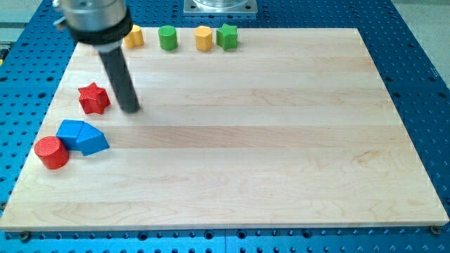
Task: Place the red and the blue blocks into a vertical line
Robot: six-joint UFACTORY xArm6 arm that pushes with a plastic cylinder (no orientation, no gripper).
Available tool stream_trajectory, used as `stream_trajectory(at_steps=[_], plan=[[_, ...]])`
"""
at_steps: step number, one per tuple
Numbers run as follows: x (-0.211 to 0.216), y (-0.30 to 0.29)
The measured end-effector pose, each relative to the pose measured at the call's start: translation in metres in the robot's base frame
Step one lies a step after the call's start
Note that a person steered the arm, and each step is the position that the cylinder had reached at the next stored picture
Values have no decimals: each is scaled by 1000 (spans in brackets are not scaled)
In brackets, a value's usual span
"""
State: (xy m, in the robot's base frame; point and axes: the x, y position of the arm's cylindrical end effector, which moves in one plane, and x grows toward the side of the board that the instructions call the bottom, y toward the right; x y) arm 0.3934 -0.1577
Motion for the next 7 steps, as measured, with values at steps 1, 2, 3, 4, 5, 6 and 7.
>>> stream_trajectory(at_steps=[1,2,3,4,5,6,7], plan=[[-9,-21],[19,-61],[39,-59],[47,-22],[74,-43],[86,-38],[86,-40]])
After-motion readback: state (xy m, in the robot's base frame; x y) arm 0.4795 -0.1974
